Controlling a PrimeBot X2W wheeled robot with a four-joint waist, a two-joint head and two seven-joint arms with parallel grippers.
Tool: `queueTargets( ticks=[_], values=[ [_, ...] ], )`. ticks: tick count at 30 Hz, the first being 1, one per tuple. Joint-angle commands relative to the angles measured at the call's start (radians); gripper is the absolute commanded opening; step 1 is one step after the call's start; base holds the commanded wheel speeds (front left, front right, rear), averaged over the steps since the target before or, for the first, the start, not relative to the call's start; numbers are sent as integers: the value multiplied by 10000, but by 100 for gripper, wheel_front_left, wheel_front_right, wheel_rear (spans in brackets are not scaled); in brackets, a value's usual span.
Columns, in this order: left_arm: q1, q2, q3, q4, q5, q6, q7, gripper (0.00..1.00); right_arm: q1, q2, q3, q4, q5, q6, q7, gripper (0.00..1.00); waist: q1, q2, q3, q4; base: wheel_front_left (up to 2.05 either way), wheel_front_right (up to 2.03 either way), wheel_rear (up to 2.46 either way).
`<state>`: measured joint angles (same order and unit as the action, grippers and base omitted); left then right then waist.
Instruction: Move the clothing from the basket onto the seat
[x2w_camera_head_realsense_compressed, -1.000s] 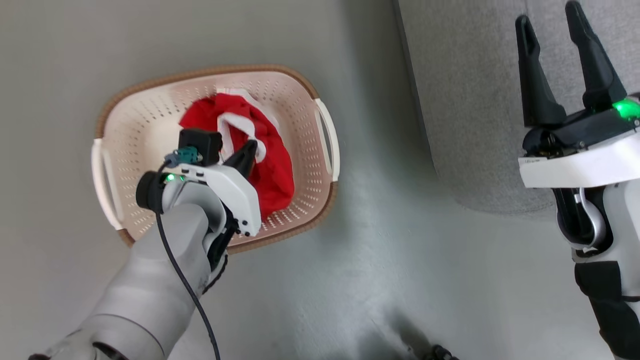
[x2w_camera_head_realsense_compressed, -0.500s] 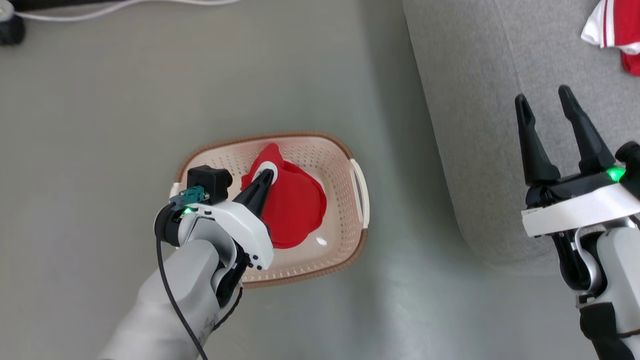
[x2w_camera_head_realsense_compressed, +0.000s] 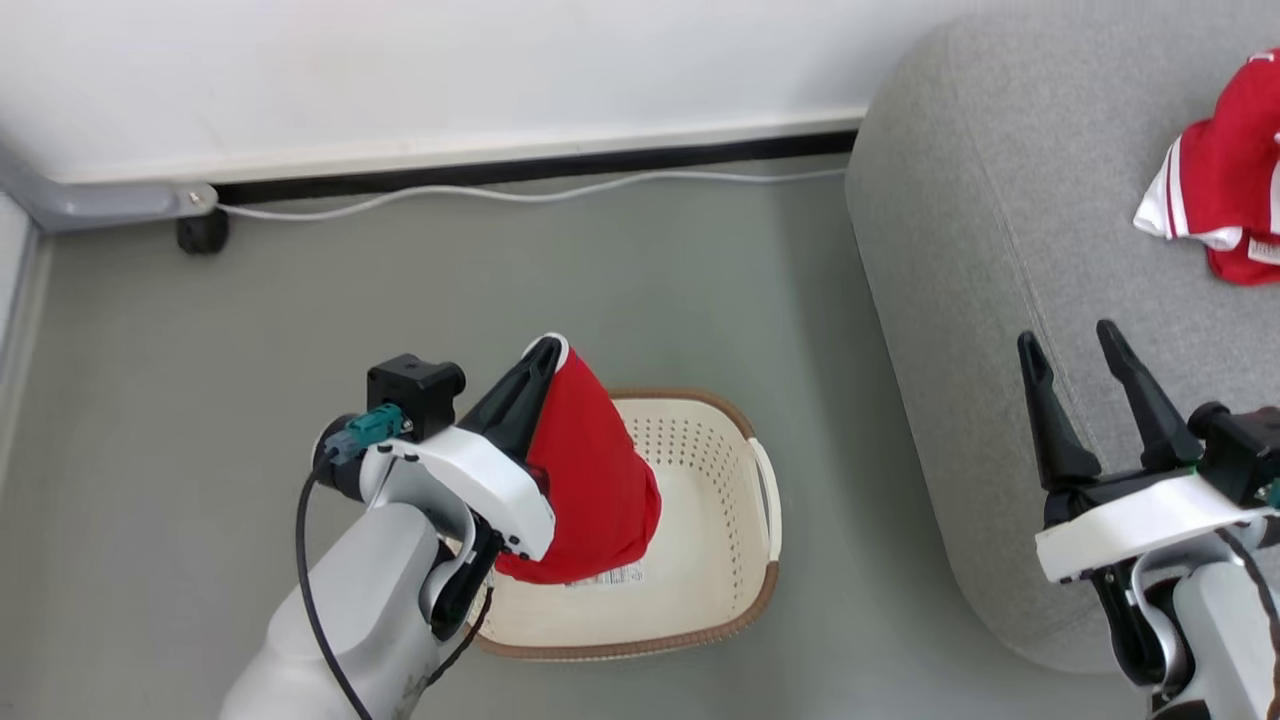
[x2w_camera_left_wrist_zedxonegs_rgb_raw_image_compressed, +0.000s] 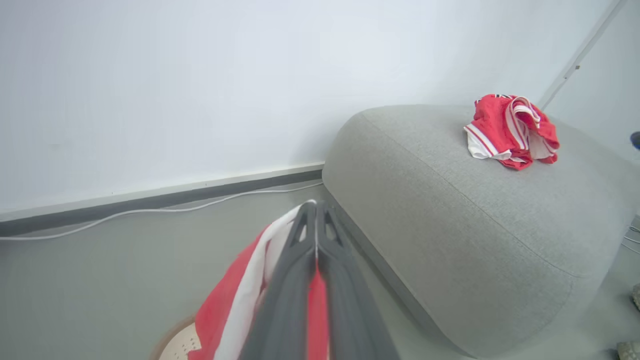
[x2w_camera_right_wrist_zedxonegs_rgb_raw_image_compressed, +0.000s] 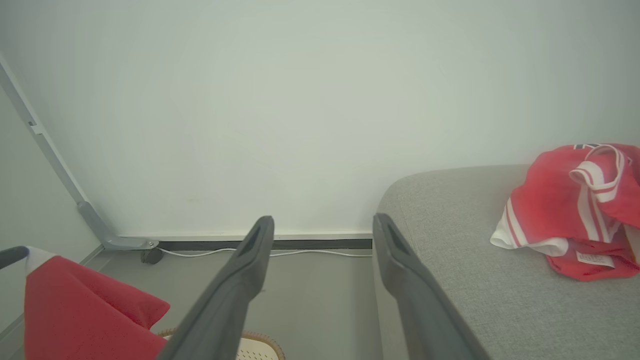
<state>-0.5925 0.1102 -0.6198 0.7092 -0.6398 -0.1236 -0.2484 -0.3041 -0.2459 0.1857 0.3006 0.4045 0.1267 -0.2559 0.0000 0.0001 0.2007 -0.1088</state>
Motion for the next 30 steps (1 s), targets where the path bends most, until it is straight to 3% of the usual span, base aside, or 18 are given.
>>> queueTargets(
  ticks=[1, 8, 30],
  values=[
    [-144, 238, 403, -437, 138, -71, -133, 0, 137, -50, 103, -165, -142, 40, -59, 100, 0, -1, -380, 217, 0, 0, 0],
    [-663, 585, 635, -1364, 449, -71, -133, 0, 373, 132, 97, -30, -290, 40, -59, 100, 0, -1, -714, 346, 0, 0, 0],
    [-2382, 1195, 22, -2909, 606, -56, 365, 0, 747, 444, 62, 316, -397, 40, -59, 100, 0, -1, -1071, 642, 0, 0, 0]
  ],
)
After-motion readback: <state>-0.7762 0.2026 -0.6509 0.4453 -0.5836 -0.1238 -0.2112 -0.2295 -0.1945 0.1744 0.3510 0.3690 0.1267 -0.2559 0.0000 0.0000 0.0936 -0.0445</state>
